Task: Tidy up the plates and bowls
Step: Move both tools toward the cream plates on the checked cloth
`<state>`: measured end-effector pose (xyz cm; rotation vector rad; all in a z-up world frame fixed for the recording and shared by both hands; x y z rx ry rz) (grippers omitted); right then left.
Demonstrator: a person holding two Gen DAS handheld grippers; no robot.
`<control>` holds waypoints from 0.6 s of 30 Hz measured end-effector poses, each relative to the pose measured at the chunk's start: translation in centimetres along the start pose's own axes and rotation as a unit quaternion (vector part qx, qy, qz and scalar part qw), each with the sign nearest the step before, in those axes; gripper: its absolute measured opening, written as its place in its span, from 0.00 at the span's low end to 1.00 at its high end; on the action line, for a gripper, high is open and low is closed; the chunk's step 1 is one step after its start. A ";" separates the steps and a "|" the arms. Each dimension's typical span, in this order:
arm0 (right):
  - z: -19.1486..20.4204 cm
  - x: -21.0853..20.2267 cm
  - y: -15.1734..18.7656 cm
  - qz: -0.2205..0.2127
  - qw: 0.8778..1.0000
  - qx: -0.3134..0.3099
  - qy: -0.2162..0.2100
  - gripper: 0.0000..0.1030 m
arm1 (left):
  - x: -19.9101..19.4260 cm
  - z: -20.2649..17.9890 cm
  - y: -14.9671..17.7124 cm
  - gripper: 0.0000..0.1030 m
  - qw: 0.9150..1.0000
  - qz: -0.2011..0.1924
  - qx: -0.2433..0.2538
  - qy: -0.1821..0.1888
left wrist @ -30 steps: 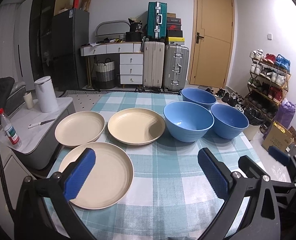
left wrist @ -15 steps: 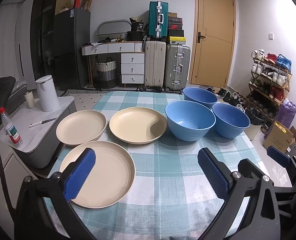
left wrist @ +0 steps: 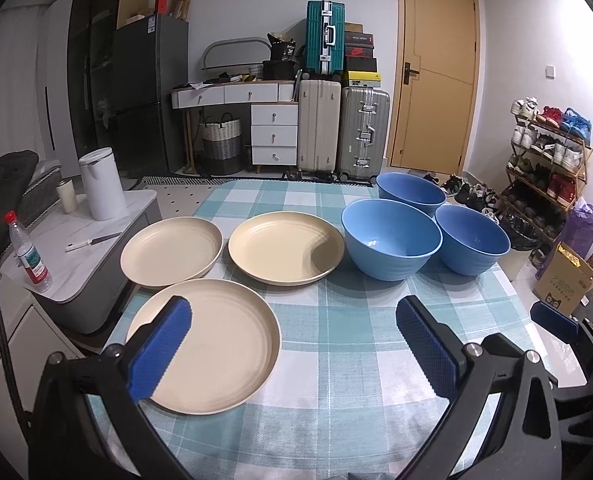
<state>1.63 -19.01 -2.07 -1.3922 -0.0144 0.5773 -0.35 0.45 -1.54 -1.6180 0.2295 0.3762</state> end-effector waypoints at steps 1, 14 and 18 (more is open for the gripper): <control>0.0 -0.1 0.1 0.000 1.000 0.000 0.000 0.99 | 0.0 0.1 0.0 1.00 1.000 0.000 0.000 -0.001; 0.8 -0.4 -0.4 -0.013 1.000 -0.012 0.001 0.99 | 0.1 0.9 -0.1 1.00 1.000 0.004 0.006 -0.014; 1.0 0.1 -1.2 -0.007 1.000 -0.025 -0.006 0.99 | 0.0 1.6 -0.6 1.00 1.000 -0.004 0.005 -0.023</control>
Point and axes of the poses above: each gripper's, at about its wrist camera, not at the fingertips, and x roughly the way its jaws point, z to its left, y to its underside, the point moved 1 cm from there along x, roughly the way its jaws point, and after that the axes turned 11 degrees about -z, right-handed, at the moved point
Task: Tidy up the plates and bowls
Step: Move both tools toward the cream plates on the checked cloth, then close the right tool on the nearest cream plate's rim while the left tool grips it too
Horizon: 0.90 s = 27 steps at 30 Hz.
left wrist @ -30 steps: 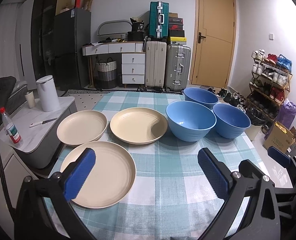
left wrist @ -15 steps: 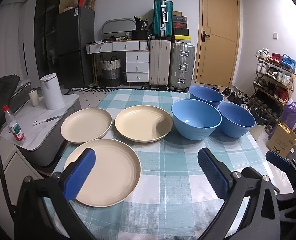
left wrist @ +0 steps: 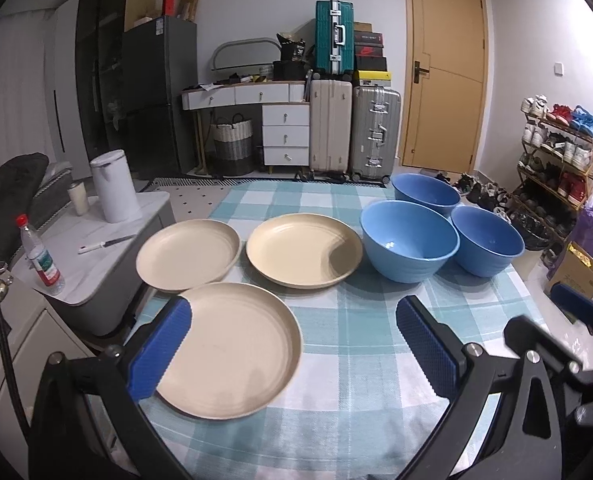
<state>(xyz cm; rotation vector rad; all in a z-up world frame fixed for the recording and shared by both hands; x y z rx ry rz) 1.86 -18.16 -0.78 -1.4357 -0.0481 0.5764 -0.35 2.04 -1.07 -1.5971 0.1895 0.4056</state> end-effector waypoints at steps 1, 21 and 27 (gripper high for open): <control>0.1 0.1 -0.3 -0.003 1.000 -0.005 0.003 0.99 | 0.0 0.2 -0.1 1.00 1.000 -0.001 -0.002 -0.001; 4.4 4.3 -3.8 0.013 0.997 -0.052 -0.062 0.99 | 2.5 6.1 -1.1 1.00 0.999 0.021 -0.037 -0.025; 8.6 8.6 -7.8 0.025 0.987 -0.104 -0.119 0.99 | 4.0 11.5 -2.3 1.00 0.996 0.028 -0.059 -0.054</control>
Point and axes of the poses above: each gripper's, at about its wrist camera, not at the fingertips, and x roughly the way its jaws point, z to its left, y to its underside, the point moved 1 cm from there along x, roughly the way its jaws point, and after that the axes turned 11 degrees about -z, right-handed, at the moved point
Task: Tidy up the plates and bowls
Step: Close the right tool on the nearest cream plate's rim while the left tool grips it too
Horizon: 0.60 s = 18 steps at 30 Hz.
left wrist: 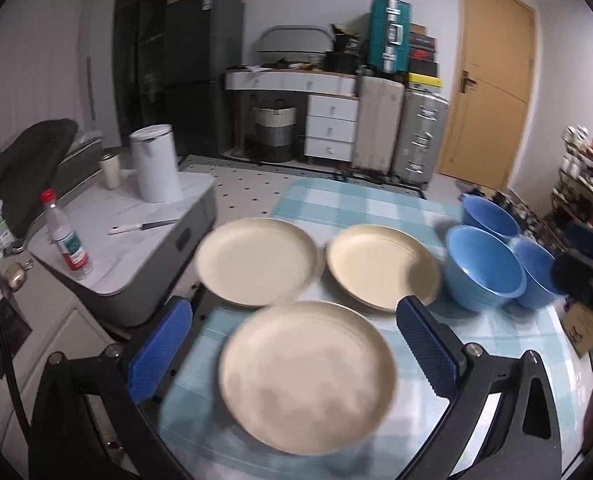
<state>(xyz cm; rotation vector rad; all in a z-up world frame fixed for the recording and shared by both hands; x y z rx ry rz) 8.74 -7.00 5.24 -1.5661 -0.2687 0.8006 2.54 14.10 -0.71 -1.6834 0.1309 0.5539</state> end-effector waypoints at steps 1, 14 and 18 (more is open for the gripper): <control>0.2 1.0 -0.9 0.004 1.000 -0.002 -0.015 1.00 | 0.4 0.7 -0.2 1.00 1.000 0.004 -0.005 -0.002; 1.0 19.7 -6.1 0.122 0.989 0.008 -0.084 1.00 | 12.9 10.7 -0.1 1.00 0.989 0.103 -0.045 -0.094; 0.8 26.3 -5.2 0.177 0.980 0.020 -0.091 1.00 | 16.8 12.1 0.1 1.00 0.986 0.131 -0.058 -0.085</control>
Point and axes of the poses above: each gripper's, at about its wrist camera, not at the fingertips, and x roughly the way its jaws point, z to its left, y to its underside, the point moved 1 cm from there along x, roughly the way its jaws point, and after that the axes turned 11 degrees about -z, right-handed, at the moved point
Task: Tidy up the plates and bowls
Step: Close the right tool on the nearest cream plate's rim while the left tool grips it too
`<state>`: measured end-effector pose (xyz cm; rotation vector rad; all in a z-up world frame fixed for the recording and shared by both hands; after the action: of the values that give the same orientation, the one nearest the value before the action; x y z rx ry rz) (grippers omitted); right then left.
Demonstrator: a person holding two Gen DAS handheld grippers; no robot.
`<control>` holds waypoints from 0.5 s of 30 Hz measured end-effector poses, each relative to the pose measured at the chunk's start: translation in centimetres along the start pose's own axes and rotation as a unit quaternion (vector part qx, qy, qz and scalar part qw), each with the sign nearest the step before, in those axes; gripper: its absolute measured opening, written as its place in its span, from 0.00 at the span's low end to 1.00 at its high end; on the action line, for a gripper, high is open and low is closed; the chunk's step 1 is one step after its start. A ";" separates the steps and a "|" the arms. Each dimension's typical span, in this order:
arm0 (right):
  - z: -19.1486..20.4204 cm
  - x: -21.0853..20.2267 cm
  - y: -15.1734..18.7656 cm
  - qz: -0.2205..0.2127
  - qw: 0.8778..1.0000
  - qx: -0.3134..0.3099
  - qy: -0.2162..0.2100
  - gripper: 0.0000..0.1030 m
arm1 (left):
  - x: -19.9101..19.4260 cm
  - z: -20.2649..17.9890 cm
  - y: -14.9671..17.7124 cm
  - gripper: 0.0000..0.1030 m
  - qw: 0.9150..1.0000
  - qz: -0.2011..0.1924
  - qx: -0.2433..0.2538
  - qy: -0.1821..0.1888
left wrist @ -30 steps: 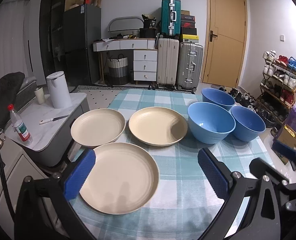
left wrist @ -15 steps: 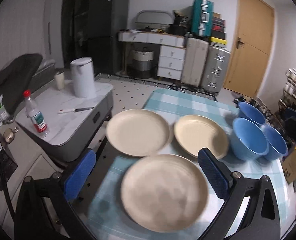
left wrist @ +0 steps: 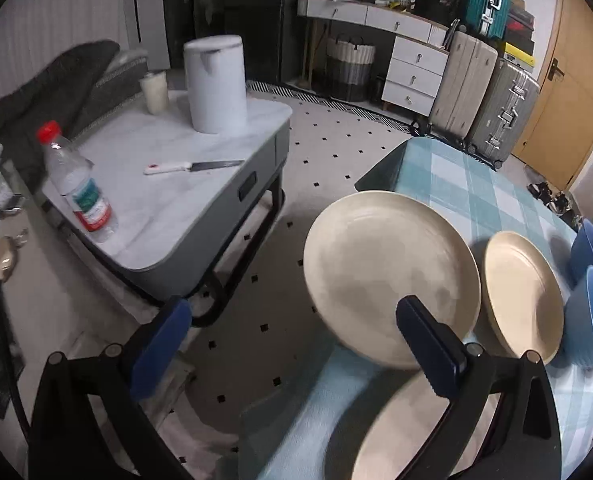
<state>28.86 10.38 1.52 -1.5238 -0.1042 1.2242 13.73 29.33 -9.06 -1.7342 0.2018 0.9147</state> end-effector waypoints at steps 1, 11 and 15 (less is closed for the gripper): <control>-0.2 2.0 -0.4 0.017 1.000 -0.005 0.005 1.00 | 1.0 0.1 -0.2 1.00 1.000 0.008 0.000 -0.004; -1.5 14.1 -1.0 0.090 0.994 -0.050 0.019 1.00 | 7.4 1.2 -0.4 0.99 0.998 0.046 -0.032 0.000; -2.2 17.9 -0.2 0.128 0.990 -0.057 0.027 0.99 | 9.2 1.8 0.0 0.99 0.996 0.067 -0.059 0.023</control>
<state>38.69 20.36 -9.76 -1.7078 0.0606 1.3956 19.15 33.72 -15.34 -1.8701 0.3021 1.0024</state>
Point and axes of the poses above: each gripper's, at about its wrist camera, not at the fingertips, and x roughly the way its jaws point, z to its left, y to its underside, the point moved 1 cm from there along x, roughly the way its jaws point, and after that the axes turned 11 degrees about -z, right-handed, at the moved point
